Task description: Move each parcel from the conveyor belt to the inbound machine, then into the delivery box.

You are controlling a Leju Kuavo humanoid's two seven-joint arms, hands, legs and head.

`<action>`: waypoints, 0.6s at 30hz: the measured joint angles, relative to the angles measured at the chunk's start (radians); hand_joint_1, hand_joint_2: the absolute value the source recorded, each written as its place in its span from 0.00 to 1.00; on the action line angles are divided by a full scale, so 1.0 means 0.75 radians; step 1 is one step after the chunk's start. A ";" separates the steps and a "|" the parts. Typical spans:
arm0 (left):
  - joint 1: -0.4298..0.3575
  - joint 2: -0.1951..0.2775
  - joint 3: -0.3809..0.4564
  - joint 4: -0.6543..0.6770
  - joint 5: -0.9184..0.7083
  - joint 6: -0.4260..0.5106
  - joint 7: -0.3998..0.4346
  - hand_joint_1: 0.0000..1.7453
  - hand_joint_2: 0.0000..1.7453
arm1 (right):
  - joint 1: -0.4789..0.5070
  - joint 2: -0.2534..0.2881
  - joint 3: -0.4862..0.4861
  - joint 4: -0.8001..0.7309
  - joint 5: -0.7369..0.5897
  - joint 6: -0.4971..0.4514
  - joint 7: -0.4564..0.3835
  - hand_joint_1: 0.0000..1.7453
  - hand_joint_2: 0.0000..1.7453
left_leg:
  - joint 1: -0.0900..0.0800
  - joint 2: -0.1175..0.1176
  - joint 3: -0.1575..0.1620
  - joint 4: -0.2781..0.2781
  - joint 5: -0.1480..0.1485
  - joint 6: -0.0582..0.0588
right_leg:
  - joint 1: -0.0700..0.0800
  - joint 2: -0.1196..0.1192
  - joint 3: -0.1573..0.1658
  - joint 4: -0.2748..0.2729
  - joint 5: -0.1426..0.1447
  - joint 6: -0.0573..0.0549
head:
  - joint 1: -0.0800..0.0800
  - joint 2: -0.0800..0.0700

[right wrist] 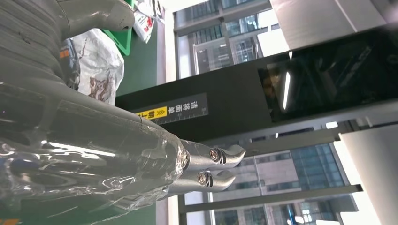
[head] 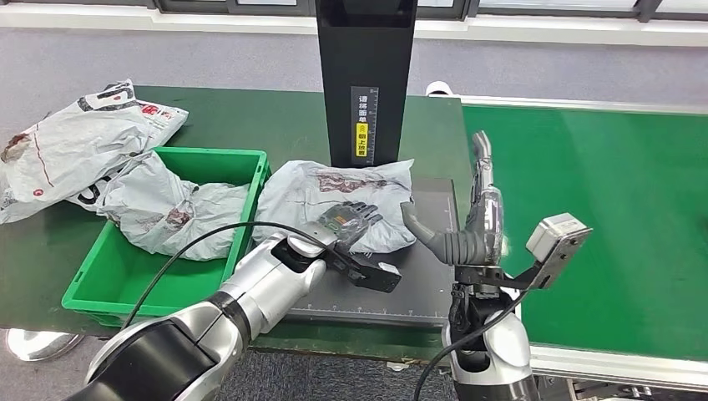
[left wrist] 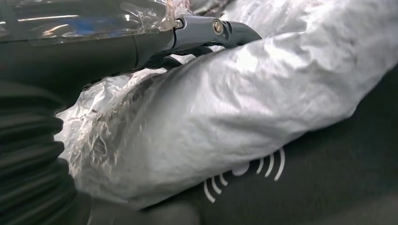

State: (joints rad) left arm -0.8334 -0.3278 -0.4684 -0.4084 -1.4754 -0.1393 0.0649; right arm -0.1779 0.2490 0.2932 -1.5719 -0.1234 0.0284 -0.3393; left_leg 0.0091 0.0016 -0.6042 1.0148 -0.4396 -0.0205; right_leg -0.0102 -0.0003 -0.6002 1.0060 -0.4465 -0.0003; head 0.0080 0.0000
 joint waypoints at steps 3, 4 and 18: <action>-0.019 -0.006 -0.001 0.024 0.000 -0.001 0.024 0.95 1.00 | 0.031 0.002 -0.004 -0.034 0.008 -0.017 0.006 0.00 1.00 | 0.000 0.000 0.000 0.000 0.000 0.000 | 0.000 0.000 0.001 0.000 0.000 0.000 | 0.000 0.000; -0.026 -0.008 -0.002 0.030 0.000 0.001 0.032 0.97 1.00 | 0.041 0.003 -0.005 -0.046 0.011 -0.022 0.010 0.00 1.00 | 0.000 0.000 0.001 0.000 0.000 0.000 | 0.000 0.000 0.001 0.000 0.000 0.000 | 0.000 0.000; -0.059 -0.026 -0.004 0.044 -0.011 0.196 0.149 1.00 1.00 | 0.166 0.003 -0.041 -0.220 0.059 -0.055 0.029 0.00 1.00 | 0.000 0.001 0.000 0.000 0.000 0.000 | 0.000 0.000 0.000 0.000 0.000 0.000 | 0.000 0.000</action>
State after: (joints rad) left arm -0.8774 -0.3474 -0.4711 -0.3753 -1.4836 0.0074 0.1765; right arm -0.0532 0.2510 0.2627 -1.7368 -0.0790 -0.0128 -0.3173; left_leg 0.0091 0.0020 -0.6038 1.0148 -0.4395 -0.0207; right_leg -0.0101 -0.0003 -0.6001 1.0060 -0.4464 -0.0004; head 0.0080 0.0000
